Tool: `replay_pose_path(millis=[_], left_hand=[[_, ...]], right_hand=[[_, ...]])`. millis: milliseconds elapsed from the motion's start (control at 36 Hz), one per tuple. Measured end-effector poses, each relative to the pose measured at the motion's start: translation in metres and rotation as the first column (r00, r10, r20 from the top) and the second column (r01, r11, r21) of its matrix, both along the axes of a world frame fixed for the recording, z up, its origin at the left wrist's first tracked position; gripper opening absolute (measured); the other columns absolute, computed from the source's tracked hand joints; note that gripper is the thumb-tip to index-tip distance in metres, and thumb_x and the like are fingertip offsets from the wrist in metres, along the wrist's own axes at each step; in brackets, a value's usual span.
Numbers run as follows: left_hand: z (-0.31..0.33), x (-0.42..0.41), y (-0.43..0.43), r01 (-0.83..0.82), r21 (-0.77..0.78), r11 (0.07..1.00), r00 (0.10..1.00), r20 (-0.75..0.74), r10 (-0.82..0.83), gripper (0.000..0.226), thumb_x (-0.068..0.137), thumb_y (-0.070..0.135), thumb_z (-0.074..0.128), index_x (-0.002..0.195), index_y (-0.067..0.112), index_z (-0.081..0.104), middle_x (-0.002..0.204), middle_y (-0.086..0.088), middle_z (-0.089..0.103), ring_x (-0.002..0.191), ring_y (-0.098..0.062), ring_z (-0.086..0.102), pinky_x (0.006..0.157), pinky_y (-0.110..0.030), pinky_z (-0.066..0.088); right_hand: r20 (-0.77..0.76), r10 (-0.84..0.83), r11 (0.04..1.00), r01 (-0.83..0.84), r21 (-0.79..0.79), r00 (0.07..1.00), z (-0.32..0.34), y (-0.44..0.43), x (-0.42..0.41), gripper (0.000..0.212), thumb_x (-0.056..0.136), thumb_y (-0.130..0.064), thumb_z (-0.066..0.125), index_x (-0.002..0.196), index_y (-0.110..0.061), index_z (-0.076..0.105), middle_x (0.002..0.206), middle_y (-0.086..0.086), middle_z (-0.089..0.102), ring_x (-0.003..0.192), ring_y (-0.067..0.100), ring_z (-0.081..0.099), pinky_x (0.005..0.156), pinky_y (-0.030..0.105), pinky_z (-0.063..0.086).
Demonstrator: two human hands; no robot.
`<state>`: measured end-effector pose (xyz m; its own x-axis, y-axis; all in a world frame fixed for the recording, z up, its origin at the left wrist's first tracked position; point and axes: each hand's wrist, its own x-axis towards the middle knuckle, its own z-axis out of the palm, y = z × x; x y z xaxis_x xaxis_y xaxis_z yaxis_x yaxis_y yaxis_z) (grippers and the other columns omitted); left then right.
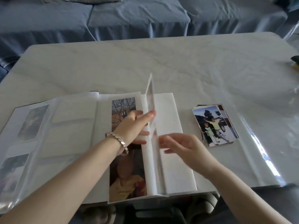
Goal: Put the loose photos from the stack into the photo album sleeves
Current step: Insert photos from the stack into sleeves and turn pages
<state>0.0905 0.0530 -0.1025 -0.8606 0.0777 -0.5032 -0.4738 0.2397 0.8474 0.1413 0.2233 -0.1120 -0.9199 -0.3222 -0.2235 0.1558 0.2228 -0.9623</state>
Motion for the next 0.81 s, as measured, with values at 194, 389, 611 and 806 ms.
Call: replay_pose_path(millis=[194, 389, 611, 806], left_hand=[[-0.016, -0.005, -0.019, -0.135, -0.375, 0.917, 0.927, -0.375, -0.016, 0.080, 0.078, -0.003, 0.054, 0.145, 0.023, 0.019, 0.130, -0.004, 0.051, 0.090, -0.028, 0.061, 0.072, -0.033, 0.049], [-0.040, 0.007, -0.035, 0.042, -0.857, 0.514, 0.852, -0.238, -0.466, 0.080, 0.085, 0.005, 0.048, 0.150, 0.023, 0.006, 0.155, -0.005, -0.019, 0.144, -0.021, -0.012, 0.114, -0.028, 0.006], [-0.058, 0.003, -0.039, 0.194, -0.894, 0.404, 0.794, -0.098, -0.599, 0.056, 0.096, 0.048, 0.028, 0.148, 0.033, 0.012, 0.157, 0.010, -0.008, 0.144, -0.007, -0.009, 0.116, -0.031, -0.004], [-0.067, 0.005, -0.050, 0.211, -0.928, 0.306, 0.821, -0.002, -0.571, 0.062, 0.095, 0.054, 0.023, 0.148, 0.035, -0.003, 0.155, 0.011, -0.019, 0.142, -0.010, -0.019, 0.114, -0.034, -0.009]], right_hand=[[-0.330, -0.041, 0.848, 0.207, 0.487, 0.943, -0.007, 0.025, -0.011, 0.019, 0.088, -0.017, 0.062, 0.105, -0.022, 0.069, 0.112, -0.011, 0.062, 0.102, 0.007, 0.058, 0.090, 0.011, 0.037], [-0.288, -0.130, 0.480, 0.315, 0.819, 0.949, -0.031, 0.074, -0.029, 0.048, 0.094, -0.033, 0.050, 0.136, -0.010, 0.044, 0.151, 0.009, 0.027, 0.139, 0.024, 0.024, 0.108, 0.033, 0.022], [-0.228, 0.074, 0.232, 0.206, 0.951, 0.971, -0.042, 0.081, -0.029, 0.038, 0.096, -0.037, 0.039, 0.126, -0.015, 0.048, 0.142, 0.004, 0.040, 0.129, 0.018, 0.037, 0.104, 0.025, 0.023], [-0.210, 0.073, 0.130, 0.200, 0.971, 0.975, -0.037, 0.074, -0.027, 0.019, 0.095, -0.017, 0.040, 0.097, -0.014, 0.059, 0.107, 0.000, 0.062, 0.098, 0.020, 0.055, 0.066, 0.023, 0.025]])
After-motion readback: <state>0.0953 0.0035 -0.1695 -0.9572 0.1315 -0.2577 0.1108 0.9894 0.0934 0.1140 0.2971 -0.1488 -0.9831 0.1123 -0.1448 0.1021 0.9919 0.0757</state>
